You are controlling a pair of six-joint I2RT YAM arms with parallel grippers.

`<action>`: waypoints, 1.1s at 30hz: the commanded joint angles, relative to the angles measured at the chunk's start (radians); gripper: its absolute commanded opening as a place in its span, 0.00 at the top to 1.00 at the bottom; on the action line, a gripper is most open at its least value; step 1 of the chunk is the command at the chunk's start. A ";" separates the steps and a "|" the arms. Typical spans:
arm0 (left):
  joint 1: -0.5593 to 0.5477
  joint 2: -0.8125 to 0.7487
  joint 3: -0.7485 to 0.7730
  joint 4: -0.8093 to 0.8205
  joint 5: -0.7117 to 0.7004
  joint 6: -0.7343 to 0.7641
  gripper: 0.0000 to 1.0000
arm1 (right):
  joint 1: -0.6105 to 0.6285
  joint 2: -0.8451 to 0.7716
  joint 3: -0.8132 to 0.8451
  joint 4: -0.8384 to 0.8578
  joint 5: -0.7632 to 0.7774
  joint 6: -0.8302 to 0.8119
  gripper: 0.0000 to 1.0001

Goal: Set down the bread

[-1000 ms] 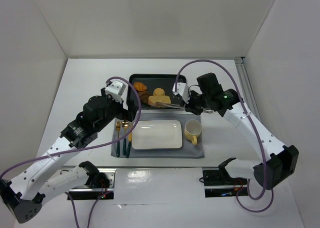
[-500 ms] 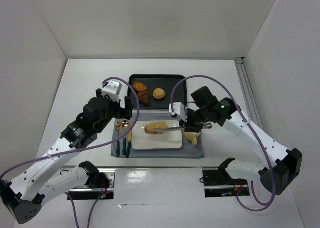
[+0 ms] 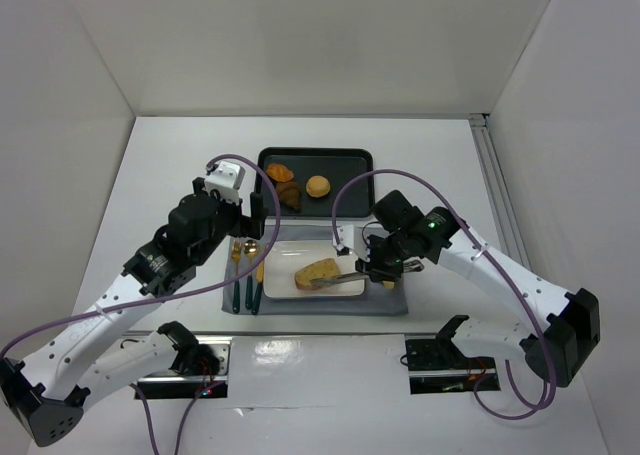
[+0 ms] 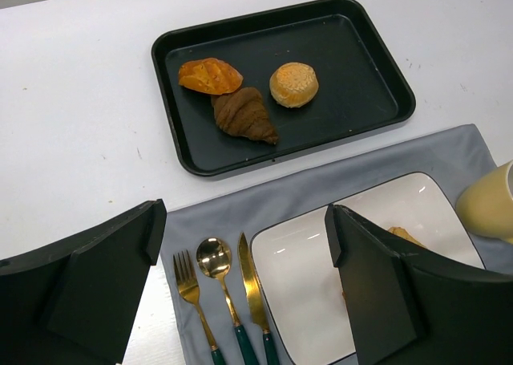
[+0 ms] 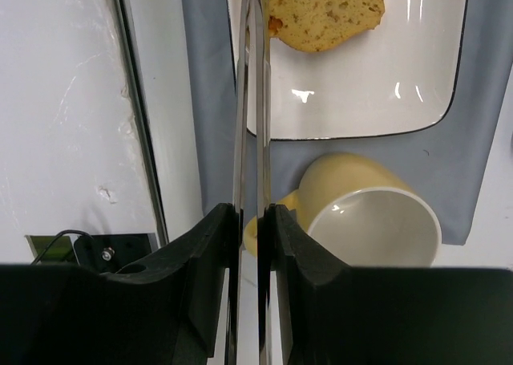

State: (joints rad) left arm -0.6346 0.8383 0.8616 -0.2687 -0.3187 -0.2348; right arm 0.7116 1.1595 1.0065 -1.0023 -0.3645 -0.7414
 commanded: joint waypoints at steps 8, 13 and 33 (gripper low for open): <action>0.004 -0.001 0.001 0.040 0.001 0.015 0.00 | 0.011 -0.030 0.029 0.022 0.009 0.005 0.51; 0.004 -0.001 0.001 0.040 0.001 0.015 0.00 | 0.011 -0.041 0.038 0.022 -0.001 0.005 0.49; 0.004 0.008 0.001 0.040 0.001 0.015 0.00 | -0.256 -0.219 0.121 0.287 0.047 0.074 0.51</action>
State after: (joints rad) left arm -0.6346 0.8494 0.8616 -0.2684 -0.3176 -0.2348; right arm 0.5167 0.9787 1.1511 -0.8986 -0.4000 -0.7151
